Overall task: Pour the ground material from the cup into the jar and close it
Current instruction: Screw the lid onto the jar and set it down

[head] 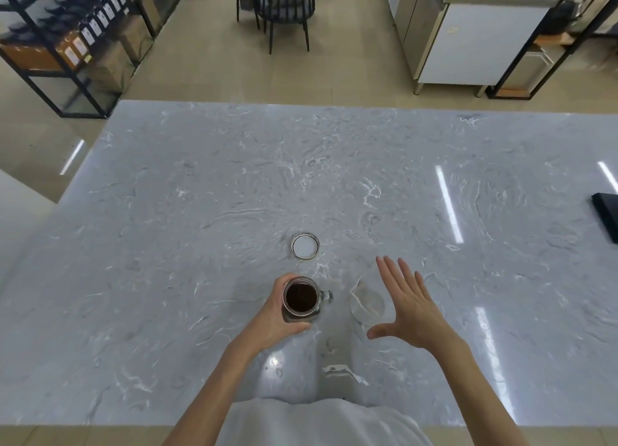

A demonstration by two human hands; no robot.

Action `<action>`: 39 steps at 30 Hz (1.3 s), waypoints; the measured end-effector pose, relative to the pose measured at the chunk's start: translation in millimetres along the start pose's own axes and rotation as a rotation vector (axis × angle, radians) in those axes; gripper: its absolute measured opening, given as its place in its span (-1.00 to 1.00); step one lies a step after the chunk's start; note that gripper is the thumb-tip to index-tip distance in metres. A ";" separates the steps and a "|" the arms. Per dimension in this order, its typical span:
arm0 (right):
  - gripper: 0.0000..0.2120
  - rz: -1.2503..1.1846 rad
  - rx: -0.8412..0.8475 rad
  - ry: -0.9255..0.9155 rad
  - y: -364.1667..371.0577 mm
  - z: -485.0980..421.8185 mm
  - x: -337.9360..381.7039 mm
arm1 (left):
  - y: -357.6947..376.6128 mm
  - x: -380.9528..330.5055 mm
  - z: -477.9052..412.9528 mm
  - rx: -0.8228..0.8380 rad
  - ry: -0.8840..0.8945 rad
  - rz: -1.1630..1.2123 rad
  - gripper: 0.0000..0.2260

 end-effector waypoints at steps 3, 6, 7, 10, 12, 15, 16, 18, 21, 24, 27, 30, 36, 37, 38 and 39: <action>0.15 -0.104 -0.113 -0.002 -27.7 -2.4 5.5 | -0.6 0.7 -0.8 0.004 0.008 0.002 -0.13; -0.23 -0.207 -0.296 -0.010 -64.6 -35.1 23.9 | -1.2 -0.6 -0.2 -0.002 0.007 0.032 -0.17; -0.34 -0.234 -0.274 -0.004 -71.3 -55.2 34.9 | -0.8 -1.5 0.1 -0.008 0.007 0.042 -0.19; -0.42 -0.205 -0.024 0.000 -65.4 -127.4 73.6 | -0.3 -3.2 0.2 -0.043 0.005 0.072 -0.22; -0.30 -0.080 0.127 -0.011 -47.5 -166.0 95.1 | -0.8 -1.3 -0.6 -0.050 0.000 0.077 -0.21; -0.12 0.091 0.245 -0.036 -17.3 -194.4 109.6 | -1.4 3.7 -1.0 -0.022 -0.004 0.072 -0.17; -0.09 0.118 0.268 -0.038 -8.4 -197.5 110.9 | -1.6 5.1 -0.6 -0.017 -0.008 0.070 -0.17; -0.09 0.163 0.267 -0.051 3.7 -199.9 112.7 | -1.8 6.6 0.2 -0.018 -0.010 0.061 -0.18; -0.21 0.218 0.204 -0.062 9.0 -202.1 116.7 | -3.2 4.6 -0.3 -0.028 -0.006 0.049 -0.19; -0.25 0.246 0.201 -0.045 12.0 -205.1 116.3 | -3.5 2.0 -1.3 -0.043 0.027 0.057 -0.22; -0.32 0.179 0.153 -0.023 8.7 -206.4 111.6 | -5.4 -4.2 -1.8 -0.052 0.059 0.049 -0.24; -0.33 -0.152 0.129 0.059 -3.7 -196.3 99.6 | -5.5 -3.0 -3.7 -0.058 0.067 0.042 -0.27; -0.38 -1.188 0.083 0.257 -27.8 -129.6 75.5 | -2.5 1.7 -5.0 -0.063 0.075 0.055 -0.26; -0.39 -1.314 0.085 0.260 -25.7 -116.2 74.3 | -2.4 2.1 -5.0 -0.066 0.080 0.055 -0.27; -0.41 -1.411 0.092 0.264 -21.5 -104.0 73.7 | -2.2 2.1 -4.9 -0.067 0.085 0.055 -0.26; -0.45 -1.512 0.093 0.268 -17.3 -92.8 74.3 | -2.1 2.5 -4.8 -0.066 0.088 0.054 -0.25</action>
Point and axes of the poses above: each hand's wrist, its own z-axis away from the middle knuckle, its own y-axis out of the palm, x = y × z, the point moved 6 cm from there along -z, towards the middle knuckle, and after that the axes turned 1 degree about x, right-handed, at the moved point
